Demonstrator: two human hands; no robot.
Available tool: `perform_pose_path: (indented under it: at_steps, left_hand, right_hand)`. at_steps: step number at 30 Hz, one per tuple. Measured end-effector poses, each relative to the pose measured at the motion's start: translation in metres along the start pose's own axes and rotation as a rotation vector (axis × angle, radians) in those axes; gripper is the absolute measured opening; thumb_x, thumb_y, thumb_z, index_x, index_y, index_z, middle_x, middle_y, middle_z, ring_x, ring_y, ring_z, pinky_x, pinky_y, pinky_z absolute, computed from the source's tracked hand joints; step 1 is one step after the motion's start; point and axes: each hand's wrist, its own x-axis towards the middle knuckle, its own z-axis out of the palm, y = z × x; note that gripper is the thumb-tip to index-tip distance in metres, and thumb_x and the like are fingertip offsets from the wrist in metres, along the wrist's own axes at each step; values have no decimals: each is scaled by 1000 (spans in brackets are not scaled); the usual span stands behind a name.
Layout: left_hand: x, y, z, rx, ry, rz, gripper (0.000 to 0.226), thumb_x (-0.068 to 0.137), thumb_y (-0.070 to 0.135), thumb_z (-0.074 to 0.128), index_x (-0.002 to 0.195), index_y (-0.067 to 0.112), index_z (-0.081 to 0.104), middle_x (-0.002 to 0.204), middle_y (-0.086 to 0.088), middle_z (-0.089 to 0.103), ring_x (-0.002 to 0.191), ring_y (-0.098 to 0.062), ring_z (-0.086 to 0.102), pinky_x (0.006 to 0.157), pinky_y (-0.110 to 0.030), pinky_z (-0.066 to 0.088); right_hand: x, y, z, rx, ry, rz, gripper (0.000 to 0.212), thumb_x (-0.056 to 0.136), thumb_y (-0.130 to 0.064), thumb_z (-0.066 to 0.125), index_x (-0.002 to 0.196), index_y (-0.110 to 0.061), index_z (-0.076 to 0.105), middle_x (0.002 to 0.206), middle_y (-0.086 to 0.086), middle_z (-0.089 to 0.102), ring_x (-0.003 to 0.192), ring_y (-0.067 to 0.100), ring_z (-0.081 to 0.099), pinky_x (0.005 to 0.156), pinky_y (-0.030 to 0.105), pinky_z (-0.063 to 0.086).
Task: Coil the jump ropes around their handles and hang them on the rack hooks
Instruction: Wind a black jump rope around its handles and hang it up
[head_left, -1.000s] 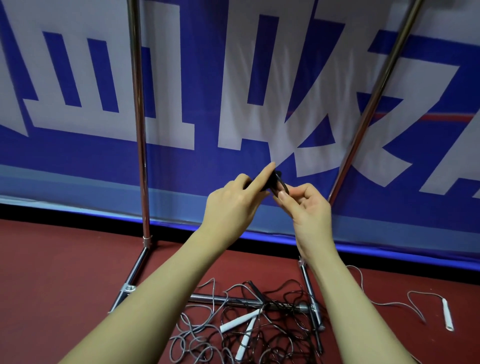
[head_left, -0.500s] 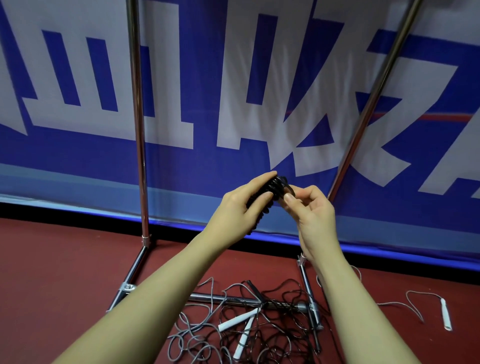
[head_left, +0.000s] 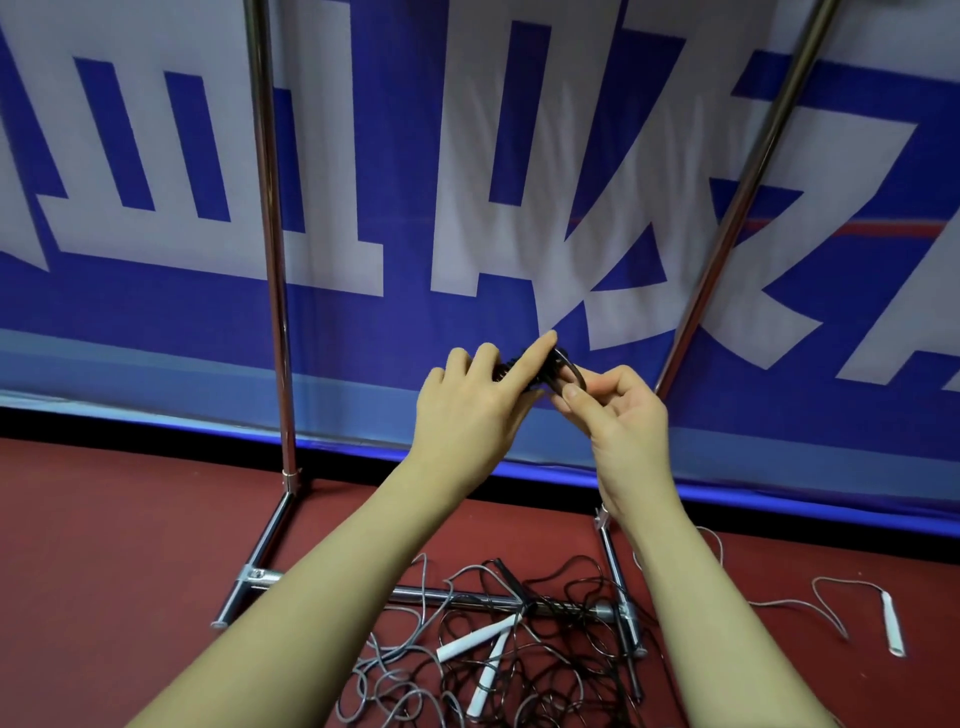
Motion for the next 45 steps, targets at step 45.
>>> perform_pose_path:
  at_steps: [45]
  left_hand:
    - [-5, 11, -24, -848, -465, -243, 45, 92, 38, 49, 132, 55, 38, 115, 26, 49, 82, -7, 62, 78, -42, 52]
  right_hand:
    - [2, 2, -9, 155, 97, 25, 10, 89, -6, 60, 86, -9, 69, 69, 1, 67, 59, 15, 52, 58, 24, 44]
